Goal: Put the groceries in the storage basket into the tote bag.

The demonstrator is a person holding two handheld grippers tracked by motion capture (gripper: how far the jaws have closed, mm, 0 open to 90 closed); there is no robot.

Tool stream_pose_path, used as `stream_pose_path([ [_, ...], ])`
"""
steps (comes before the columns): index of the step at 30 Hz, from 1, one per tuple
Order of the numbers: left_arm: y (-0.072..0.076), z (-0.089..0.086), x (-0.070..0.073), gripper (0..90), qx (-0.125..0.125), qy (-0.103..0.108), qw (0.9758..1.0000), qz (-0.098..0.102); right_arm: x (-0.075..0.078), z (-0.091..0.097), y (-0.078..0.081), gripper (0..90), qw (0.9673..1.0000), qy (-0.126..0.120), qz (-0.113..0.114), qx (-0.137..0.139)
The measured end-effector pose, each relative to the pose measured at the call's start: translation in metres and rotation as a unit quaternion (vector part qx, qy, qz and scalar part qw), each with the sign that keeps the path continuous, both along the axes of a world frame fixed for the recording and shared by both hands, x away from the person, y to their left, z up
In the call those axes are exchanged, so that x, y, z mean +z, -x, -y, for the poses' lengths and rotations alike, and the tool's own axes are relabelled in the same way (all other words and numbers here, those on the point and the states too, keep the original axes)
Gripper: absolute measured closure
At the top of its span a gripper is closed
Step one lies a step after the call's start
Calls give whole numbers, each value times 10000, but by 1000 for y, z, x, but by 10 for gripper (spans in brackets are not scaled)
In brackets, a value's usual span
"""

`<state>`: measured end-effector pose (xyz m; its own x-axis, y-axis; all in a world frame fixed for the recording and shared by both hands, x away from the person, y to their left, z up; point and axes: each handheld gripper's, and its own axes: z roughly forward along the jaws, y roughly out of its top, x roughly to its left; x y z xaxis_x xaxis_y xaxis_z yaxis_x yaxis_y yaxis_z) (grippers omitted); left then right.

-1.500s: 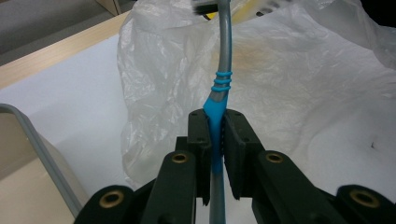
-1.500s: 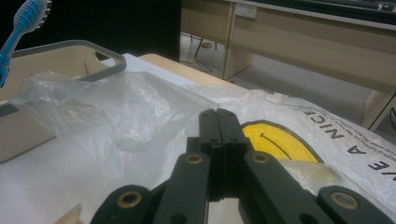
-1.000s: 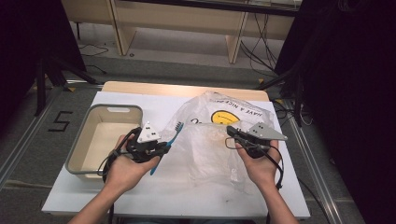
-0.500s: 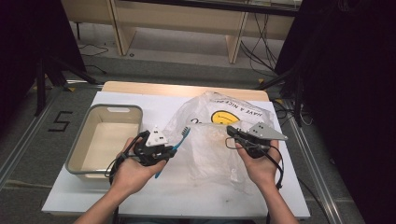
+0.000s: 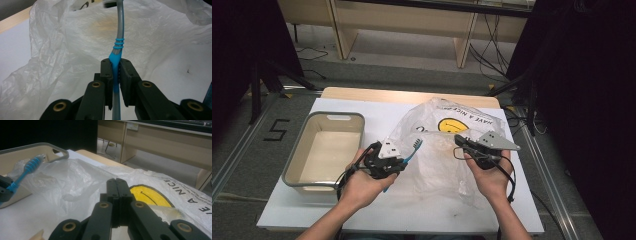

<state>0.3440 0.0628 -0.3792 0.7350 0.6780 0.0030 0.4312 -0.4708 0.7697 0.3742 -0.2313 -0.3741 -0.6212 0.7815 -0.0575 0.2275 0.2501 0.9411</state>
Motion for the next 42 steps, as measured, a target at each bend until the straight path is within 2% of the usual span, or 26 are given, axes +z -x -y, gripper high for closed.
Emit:
stream_pose_path([
  [20,-9,19,-9,812,-21,-169,9998,-91,1,-1,1,900,10000,13,19,23],
  [33,-18,42,-16,811,-18,-448,9990,-26,0,-2,1,900,10000,21,25,53],
  [42,-25,52,-21,812,10,-622,9981,-9,0,-3,1,900,10000,17,28,68],
])
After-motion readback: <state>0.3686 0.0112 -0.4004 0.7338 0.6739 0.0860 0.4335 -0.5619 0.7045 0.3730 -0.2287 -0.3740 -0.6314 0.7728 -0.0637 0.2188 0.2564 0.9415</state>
